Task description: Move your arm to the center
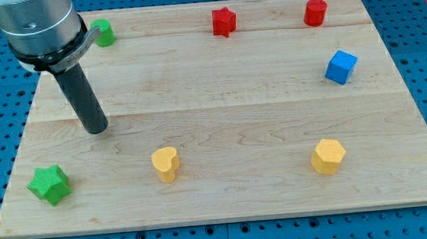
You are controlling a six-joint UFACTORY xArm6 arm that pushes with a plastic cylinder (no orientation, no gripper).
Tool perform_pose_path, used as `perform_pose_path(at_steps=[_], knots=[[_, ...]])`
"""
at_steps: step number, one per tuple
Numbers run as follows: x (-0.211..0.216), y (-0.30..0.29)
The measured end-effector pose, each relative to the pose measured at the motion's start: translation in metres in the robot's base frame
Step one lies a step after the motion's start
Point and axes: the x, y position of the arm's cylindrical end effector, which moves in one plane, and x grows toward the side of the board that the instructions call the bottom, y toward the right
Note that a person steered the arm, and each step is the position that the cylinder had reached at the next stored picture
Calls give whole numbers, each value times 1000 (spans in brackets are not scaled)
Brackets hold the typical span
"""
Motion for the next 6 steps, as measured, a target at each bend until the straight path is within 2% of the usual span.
perform_pose_path(at_steps=[1,2,3,4,5,6], knots=[[0,0],[-26,8],[-68,79],[-84,174],[-91,210],[-92,210]])
